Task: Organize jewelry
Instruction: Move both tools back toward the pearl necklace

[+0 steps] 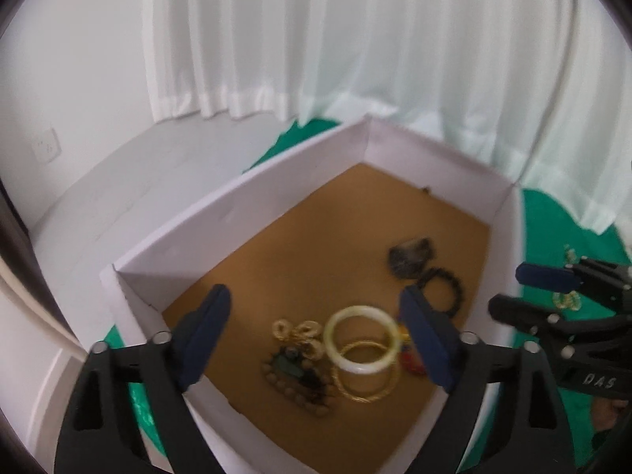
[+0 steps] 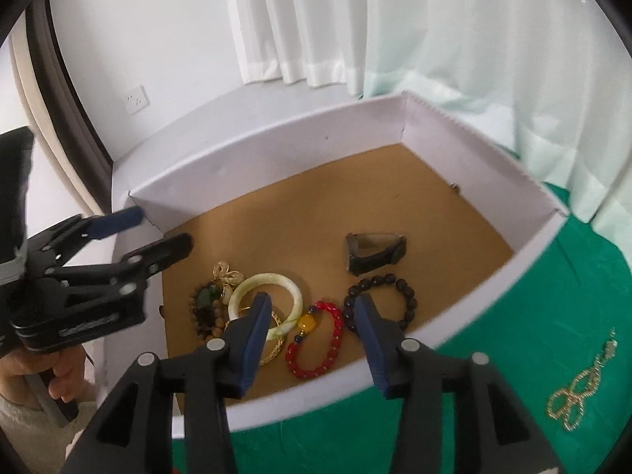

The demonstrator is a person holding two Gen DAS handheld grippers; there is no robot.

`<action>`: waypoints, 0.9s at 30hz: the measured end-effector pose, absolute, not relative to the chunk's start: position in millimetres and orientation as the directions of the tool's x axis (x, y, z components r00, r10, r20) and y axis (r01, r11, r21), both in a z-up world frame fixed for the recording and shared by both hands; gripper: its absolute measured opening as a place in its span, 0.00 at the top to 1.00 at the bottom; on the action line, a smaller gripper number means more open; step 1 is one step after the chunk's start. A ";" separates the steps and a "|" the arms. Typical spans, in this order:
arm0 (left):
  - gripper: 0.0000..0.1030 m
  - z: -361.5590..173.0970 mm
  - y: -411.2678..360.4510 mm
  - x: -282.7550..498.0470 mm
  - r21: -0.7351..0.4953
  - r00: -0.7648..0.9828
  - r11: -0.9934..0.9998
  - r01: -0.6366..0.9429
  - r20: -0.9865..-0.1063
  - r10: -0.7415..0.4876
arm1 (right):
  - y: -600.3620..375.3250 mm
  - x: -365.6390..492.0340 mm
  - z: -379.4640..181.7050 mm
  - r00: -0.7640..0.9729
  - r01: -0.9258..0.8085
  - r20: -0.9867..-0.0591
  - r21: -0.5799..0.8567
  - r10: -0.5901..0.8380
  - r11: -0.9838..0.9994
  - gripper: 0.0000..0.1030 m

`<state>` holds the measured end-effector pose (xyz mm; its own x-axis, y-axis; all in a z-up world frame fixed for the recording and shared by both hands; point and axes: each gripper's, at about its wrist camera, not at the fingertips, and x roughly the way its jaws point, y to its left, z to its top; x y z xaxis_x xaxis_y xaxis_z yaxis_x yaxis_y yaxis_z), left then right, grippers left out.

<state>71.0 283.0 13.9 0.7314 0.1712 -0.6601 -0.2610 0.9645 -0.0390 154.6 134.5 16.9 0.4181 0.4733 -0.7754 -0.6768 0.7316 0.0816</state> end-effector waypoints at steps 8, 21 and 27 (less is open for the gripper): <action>0.01 16.1 185.1 26.8 -0.070 0.760 0.990 -0.124 -0.648 0.049 | 44.8 94.5 -7.0 0.543 -0.576 -0.765 -0.040 0.346 0.817 0.21; 0.01 -102.0 1.8 48.6 -0.035 0.563 0.990 0.134 -0.820 -0.105 | -192.7 35.1 -99.2 0.549 -0.077 -0.835 -0.084 -0.028 0.993 0.21; 0.00 -127.8 -16.0 53.4 0.008 0.515 0.997 0.072 -0.857 -0.031 | -218.4 21.6 -102.1 0.582 0.005 -0.812 -0.033 -0.030 0.999 0.17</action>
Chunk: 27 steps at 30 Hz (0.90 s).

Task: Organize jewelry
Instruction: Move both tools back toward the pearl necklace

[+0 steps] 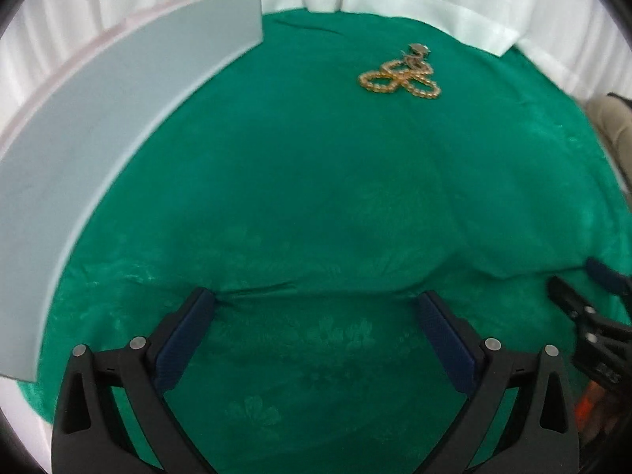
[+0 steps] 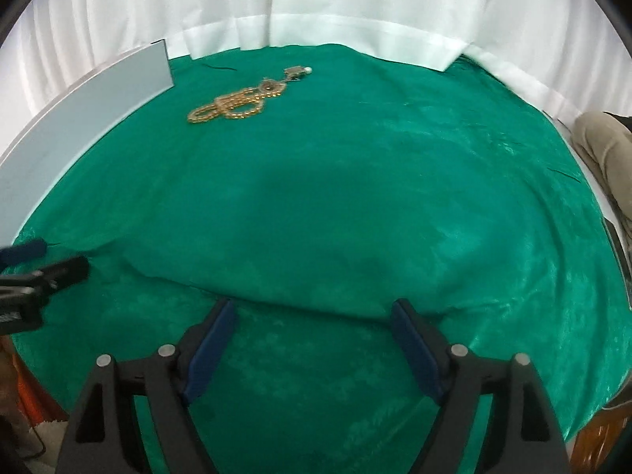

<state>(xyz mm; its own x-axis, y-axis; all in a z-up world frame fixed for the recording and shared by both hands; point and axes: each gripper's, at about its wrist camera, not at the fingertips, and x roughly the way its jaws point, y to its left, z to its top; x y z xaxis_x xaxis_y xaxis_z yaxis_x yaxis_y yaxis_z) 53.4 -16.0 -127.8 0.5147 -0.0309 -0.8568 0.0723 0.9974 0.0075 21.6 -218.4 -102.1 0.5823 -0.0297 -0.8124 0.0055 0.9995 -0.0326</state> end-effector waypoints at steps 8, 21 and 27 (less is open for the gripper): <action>0.00 -131.8 -17.3 41.6 0.008 0.538 0.998 0.056 -0.843 -0.023 | -217.2 13.6 -106.9 0.607 0.041 -0.793 -0.033 -0.051 0.999 0.13; 0.00 -130.3 -14.8 32.7 0.020 0.590 0.997 0.068 -0.807 -0.024 | -217.8 3.6 -108.1 0.628 0.037 -0.777 -0.034 -0.050 0.999 0.13; 0.00 -130.8 -17.1 32.4 0.028 0.597 0.998 0.063 -0.802 -0.015 | -217.7 0.9 -107.3 0.628 0.021 -0.777 -0.035 -0.040 0.999 0.13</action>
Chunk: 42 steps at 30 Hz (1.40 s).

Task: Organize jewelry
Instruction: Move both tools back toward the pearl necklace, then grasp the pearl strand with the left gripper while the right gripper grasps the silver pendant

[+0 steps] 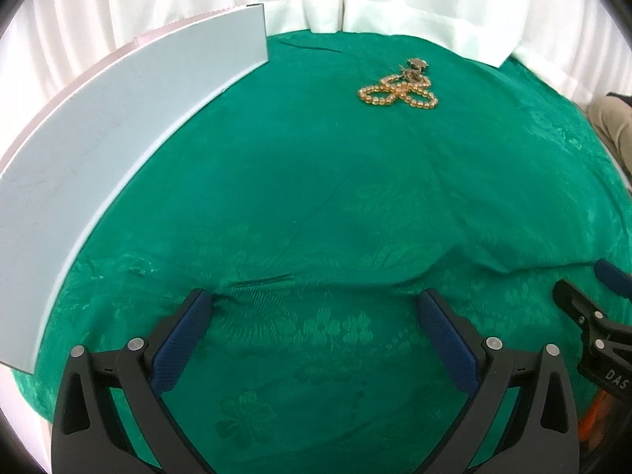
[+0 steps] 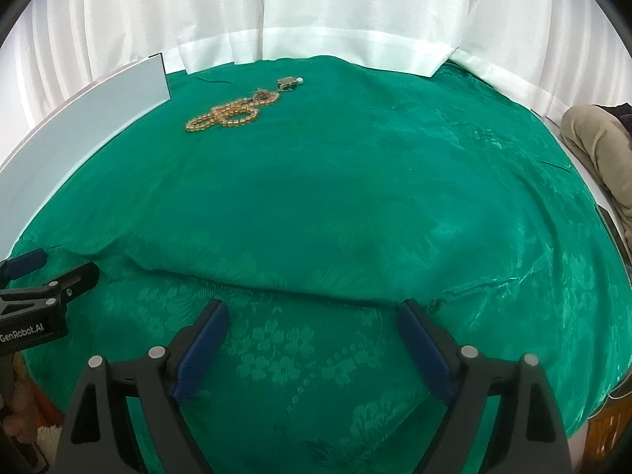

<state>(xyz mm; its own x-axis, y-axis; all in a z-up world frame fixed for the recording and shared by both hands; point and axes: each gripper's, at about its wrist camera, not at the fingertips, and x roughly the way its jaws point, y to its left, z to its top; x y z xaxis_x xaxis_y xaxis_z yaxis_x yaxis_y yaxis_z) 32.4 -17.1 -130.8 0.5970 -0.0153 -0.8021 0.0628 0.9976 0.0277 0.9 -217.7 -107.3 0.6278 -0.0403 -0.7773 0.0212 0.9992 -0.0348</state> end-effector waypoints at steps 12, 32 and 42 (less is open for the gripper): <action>0.01 -94.1 -29.2 76.9 -0.055 0.578 0.975 0.215 -0.797 -0.173 | -255.5 9.5 -92.0 0.619 0.059 -0.784 0.090 0.034 0.994 0.13; 0.83 -117.0 -105.2 242.4 0.018 0.566 0.907 0.421 -0.787 -0.247 | -282.4 27.0 -74.3 0.666 0.052 -0.745 0.114 0.051 0.992 0.13; 0.89 -116.9 -46.4 180.4 -0.127 0.492 0.915 0.383 -0.810 -0.318 | -295.4 115.8 -27.1 0.634 -0.055 -0.742 0.236 0.216 0.970 0.13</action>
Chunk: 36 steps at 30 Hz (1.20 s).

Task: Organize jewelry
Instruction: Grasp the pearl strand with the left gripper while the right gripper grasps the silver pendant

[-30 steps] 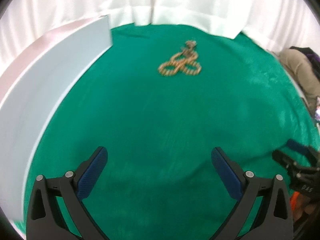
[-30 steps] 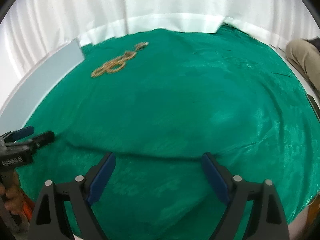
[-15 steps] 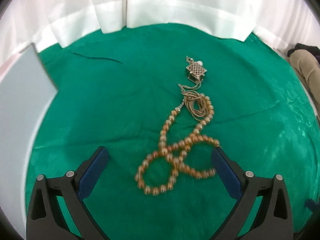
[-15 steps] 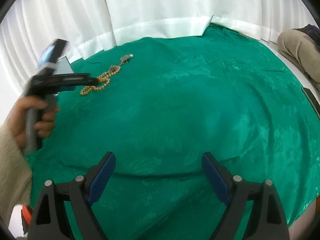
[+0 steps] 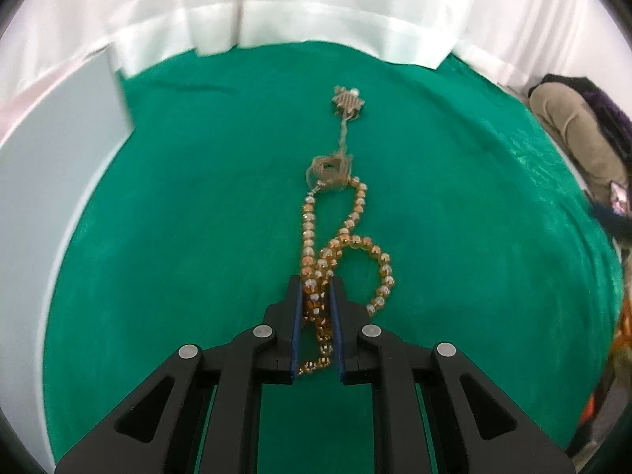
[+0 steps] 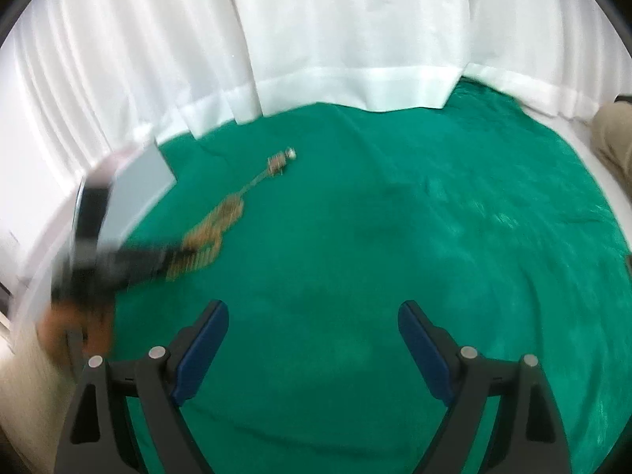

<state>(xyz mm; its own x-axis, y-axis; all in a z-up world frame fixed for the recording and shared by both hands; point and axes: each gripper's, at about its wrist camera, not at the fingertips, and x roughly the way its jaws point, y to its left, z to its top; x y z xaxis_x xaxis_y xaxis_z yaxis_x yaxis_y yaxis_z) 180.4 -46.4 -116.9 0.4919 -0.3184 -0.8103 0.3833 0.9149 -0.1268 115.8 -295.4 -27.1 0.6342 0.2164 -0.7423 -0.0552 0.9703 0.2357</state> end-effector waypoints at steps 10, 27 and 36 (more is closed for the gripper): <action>0.90 -120.1 -15.3 153.2 -0.182 0.504 0.934 0.307 -0.801 -0.322 | -229.6 315.1 -70.8 0.511 -0.064 -0.816 0.279 0.272 0.958 0.18; 0.95 -58.8 27.8 151.0 -0.305 0.582 0.919 0.249 -0.711 -0.393 | -205.2 325.9 -39.9 0.531 -0.087 -0.814 0.223 0.235 0.971 0.72; 0.95 27.8 58.0 119.1 -0.347 0.654 0.909 0.231 -0.636 -0.409 | -181.9 266.7 55.0 0.578 -0.293 -0.740 0.204 0.343 0.934 0.74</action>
<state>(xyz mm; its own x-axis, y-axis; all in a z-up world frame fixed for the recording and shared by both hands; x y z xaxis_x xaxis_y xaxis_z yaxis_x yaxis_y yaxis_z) 119.1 58.0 27.8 0.6543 -0.4094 -0.6358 0.2313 0.9088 -0.3472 266.7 -181.9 55.0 0.5784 0.3431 -0.7401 -0.2933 0.9341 0.2037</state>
